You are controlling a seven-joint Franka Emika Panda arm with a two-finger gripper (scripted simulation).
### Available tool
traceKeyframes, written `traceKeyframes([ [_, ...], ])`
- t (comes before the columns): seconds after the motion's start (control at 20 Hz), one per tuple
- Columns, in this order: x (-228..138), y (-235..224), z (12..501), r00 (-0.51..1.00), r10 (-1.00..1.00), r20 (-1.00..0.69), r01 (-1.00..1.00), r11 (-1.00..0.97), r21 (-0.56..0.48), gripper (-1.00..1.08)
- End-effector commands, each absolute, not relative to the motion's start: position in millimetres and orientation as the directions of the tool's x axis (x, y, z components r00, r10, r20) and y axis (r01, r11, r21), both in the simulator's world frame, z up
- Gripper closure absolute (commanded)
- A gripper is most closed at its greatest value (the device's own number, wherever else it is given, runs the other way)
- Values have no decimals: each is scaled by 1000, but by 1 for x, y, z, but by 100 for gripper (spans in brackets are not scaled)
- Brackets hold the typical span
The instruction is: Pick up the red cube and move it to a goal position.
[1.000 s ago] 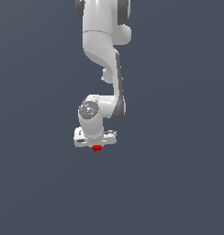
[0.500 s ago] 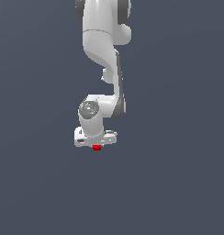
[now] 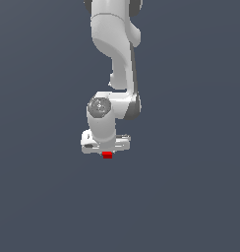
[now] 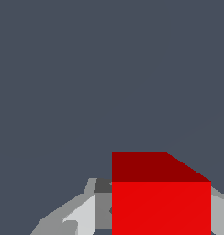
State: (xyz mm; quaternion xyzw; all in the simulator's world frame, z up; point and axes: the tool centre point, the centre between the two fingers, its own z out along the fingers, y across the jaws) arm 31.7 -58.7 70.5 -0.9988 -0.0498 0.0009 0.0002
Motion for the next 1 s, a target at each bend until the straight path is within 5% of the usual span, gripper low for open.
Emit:
traceKeyframes([
  [0.0,34,-50,93,995,100,0,100,-995,0,108],
  [0.95,58,35,300,995,100,0,100,-995,1,108],
])
